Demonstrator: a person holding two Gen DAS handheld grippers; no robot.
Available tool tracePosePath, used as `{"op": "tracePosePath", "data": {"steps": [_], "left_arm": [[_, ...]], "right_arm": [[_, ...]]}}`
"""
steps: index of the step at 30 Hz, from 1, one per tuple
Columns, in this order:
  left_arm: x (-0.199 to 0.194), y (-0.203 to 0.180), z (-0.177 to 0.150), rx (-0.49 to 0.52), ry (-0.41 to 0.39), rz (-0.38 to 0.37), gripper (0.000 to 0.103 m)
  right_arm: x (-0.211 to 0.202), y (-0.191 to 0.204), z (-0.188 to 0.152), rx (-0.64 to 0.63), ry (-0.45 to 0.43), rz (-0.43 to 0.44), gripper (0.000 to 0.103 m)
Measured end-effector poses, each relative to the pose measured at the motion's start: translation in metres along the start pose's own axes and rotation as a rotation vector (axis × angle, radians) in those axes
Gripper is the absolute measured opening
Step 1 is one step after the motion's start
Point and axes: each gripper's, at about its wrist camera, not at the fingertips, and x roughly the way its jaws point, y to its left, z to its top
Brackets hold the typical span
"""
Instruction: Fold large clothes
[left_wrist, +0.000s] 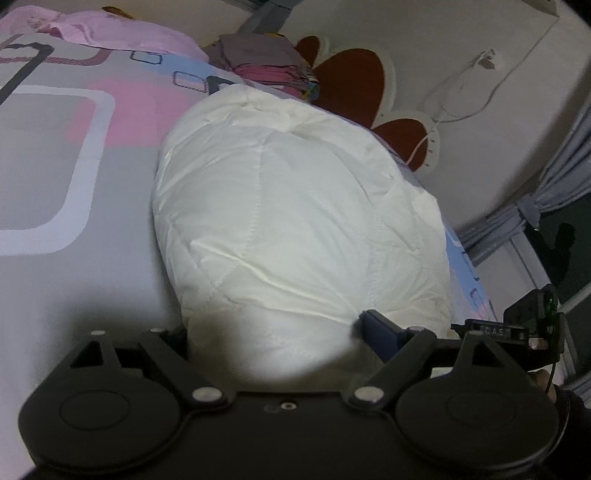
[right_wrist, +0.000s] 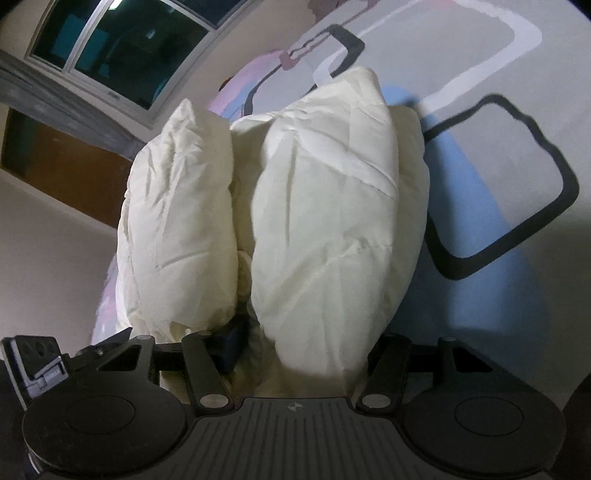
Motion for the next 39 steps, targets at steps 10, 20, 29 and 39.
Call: {"op": "tracePosePath", "data": {"steps": [10, 20, 29, 39], "left_arm": [[-0.022, 0.011, 0.03, 0.069, -0.038, -0.041, 0.085], [-0.097, 0.072, 0.062, 0.069, -0.15, 0.032, 0.085], [-0.186, 0.169, 0.048, -0.054, -0.22, 0.173, 0.085], [-0.193, 0.214, 0.018, -0.082, -0.166, 0.249, 0.085]], "right_arm": [[0.009, 0.056, 0.006, -0.075, -0.052, -0.007, 0.057], [0.085, 0.165, 0.034, -0.203, -0.033, 0.099, 0.056], [0.202, 0.263, -0.001, -0.328, 0.106, 0.183, 0.056], [0.269, 0.244, -0.053, -0.255, 0.192, 0.137, 0.056]]}}
